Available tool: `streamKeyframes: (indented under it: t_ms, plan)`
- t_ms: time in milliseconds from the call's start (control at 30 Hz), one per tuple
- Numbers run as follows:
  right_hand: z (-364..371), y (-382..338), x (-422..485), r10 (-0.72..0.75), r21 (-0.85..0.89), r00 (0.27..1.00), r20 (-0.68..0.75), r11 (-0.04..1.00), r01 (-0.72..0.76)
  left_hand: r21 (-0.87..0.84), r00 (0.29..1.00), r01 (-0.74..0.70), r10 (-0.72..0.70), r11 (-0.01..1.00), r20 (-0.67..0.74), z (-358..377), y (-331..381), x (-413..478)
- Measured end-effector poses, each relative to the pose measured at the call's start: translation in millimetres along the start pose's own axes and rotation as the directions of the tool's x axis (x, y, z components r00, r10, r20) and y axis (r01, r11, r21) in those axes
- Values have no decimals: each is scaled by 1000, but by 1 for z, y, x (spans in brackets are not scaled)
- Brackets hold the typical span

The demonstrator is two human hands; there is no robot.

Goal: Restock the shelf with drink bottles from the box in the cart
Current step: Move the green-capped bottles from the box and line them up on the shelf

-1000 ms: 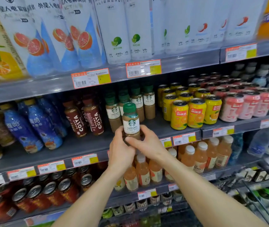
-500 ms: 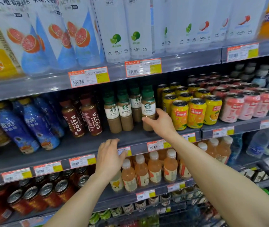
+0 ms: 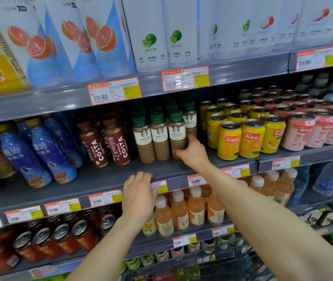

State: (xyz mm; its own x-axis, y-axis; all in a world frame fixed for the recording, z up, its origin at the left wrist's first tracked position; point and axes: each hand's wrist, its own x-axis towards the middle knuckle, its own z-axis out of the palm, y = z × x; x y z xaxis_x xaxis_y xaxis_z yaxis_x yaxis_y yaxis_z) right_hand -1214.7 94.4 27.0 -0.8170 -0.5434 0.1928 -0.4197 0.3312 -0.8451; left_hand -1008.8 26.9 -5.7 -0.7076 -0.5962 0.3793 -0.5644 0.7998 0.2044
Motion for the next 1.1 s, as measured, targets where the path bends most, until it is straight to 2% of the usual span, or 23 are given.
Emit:
streamKeyframes:
  t_ms: [467,733,900,1000,1100]
  plan:
    - [4,-6,0,-13,-73,1000,18,997,14,9,1000,-10,9,1000,9,-4,1,-1]
    - [-31,-2,-38,-173,-80,981,-86,983,166,33,998,-57,56,998,35,-6,7,-5]
    - [-53,28,-94,-247,-69,960,-132,968,240,-36,989,-131,129,991,-73,10,15,-36]
    - [-56,61,-126,-163,-77,984,-71,984,158,-83,974,-180,165,980,-158,33,19,-66]
    - [-49,106,-162,-24,-120,1000,15,992,26,-199,988,-138,121,970,-96,68,25,-110]
